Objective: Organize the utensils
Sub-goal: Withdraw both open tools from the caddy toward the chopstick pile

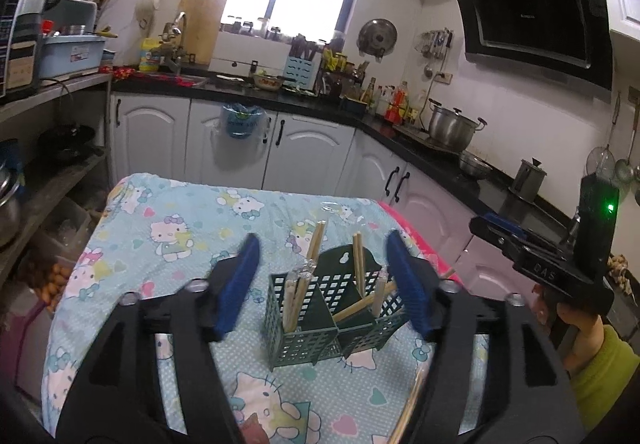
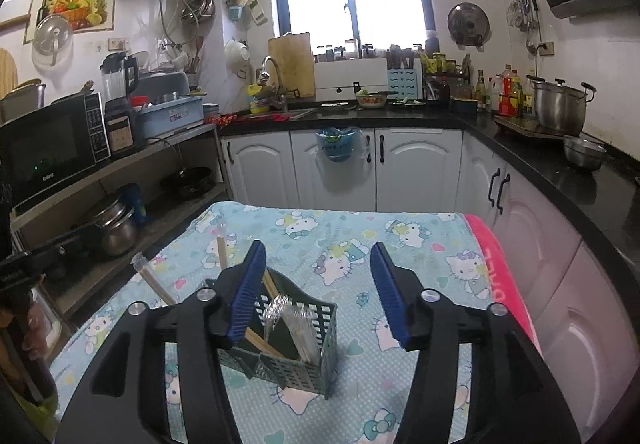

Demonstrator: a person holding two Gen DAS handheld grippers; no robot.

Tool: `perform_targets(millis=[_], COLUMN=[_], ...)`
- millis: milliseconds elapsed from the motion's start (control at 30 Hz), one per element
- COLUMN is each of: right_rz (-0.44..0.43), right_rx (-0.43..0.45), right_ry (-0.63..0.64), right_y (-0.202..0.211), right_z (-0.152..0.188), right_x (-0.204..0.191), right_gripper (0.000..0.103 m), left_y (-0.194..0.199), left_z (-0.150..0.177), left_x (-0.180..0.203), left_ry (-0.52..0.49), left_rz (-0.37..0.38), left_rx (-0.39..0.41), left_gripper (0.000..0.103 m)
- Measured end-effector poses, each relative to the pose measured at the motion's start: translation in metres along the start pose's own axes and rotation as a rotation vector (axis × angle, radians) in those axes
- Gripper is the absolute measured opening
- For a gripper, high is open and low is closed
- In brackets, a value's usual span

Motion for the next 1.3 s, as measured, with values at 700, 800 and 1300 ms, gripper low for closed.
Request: perform_targets(millis=[700, 800, 1300], right_rz=[-0.056, -0.063, -0.1], right_rx=[0.003, 0.003, -0.039], right_ry=[0.031, 0.039, 0.085], right_y=[0.042, 0.047, 0.063], right_z=[0.01, 0.011, 0.036], right_x=[-0.032, -0.036, -0.059], right_gripper=[0.069, 0.07, 0.073], left_y=[0.051, 0.056, 0.069], left_z=[0.015, 0.022, 0.054], left_x=[-0.023, -0.025, -0.035], left_ry=[0.07, 0.077, 0.11], left_rz=[-0.056, -0.061, -0.081], left_rx=[0.029, 0.024, -0.026], left_gripper=[0.093, 0.092, 0.092])
Point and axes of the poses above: each gripper's, at about its wrist camera, not at the fingertips, and y roughly against the way its jaws point, x to its right, z to its underside, the point moved 8 cm from there along -y, roughly the way its jaws point, and after that the axes turned 10 degrees about x, right-handed, at the moved point
